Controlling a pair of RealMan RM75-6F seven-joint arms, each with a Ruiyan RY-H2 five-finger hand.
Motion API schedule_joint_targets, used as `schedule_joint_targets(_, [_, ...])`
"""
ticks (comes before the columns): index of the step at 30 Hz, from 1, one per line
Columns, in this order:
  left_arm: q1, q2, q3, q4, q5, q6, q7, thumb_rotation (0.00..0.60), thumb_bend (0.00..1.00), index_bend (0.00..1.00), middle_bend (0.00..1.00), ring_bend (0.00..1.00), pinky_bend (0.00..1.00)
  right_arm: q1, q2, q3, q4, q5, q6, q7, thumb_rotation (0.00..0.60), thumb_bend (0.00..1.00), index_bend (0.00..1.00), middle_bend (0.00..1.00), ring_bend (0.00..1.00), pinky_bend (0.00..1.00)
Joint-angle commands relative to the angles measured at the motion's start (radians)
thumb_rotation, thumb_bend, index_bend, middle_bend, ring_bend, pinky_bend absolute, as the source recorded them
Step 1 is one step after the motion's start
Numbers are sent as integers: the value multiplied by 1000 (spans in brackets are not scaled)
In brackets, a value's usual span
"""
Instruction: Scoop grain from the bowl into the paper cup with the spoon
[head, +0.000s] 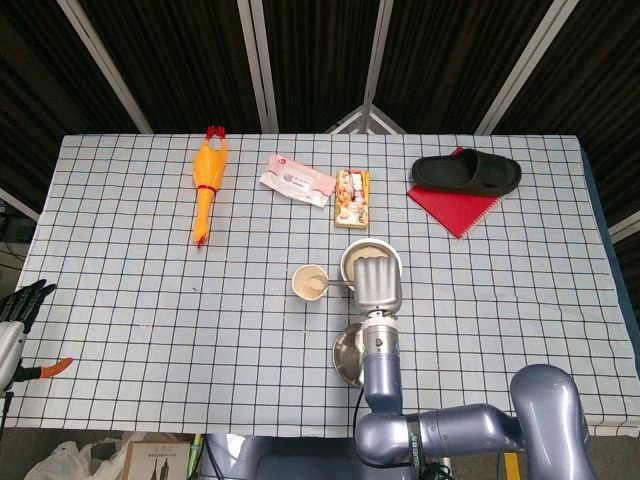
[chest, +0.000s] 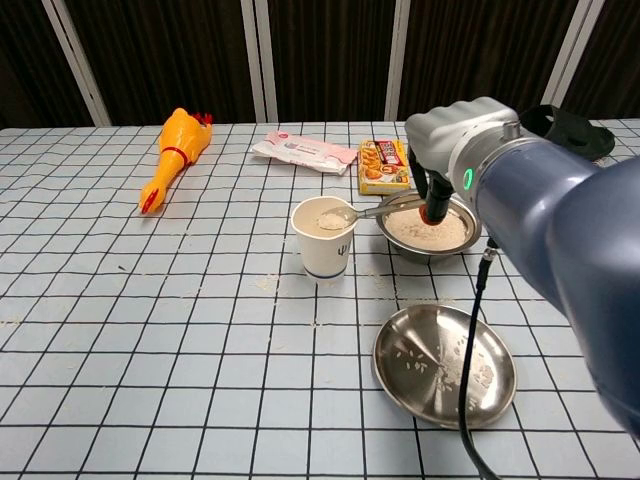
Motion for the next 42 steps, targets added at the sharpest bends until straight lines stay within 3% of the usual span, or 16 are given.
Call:
schedule_joint_targets(1, [0,1,0,-1,-1,-1,-3,600,0,0,0,0,0,5,-17,-33,29,-40,-20,13,600,752,695,925,1000,1000])
schedule_joint_targets(22, [-1,7,-2,-5,-8,-7,-17,600,0,0,0,0,0,-30,-71,-242,327,-430,-147,156,600,752,695,926,1000,1000])
schedule_joint_targets(37, [-3,4,-2,-7,-11,-10,-7,600,0,0,0,0,0,-74,-61,-339,497,-707,-174,211,600,751,696,925,1000,1000])
schedule_joint_targets(42, [-3,4,-3,-6,-12,-8,-5,600,0,0,0,0,0,-91,-70,-348,536,-768,-186,233,600,751,696,925,1000,1000])
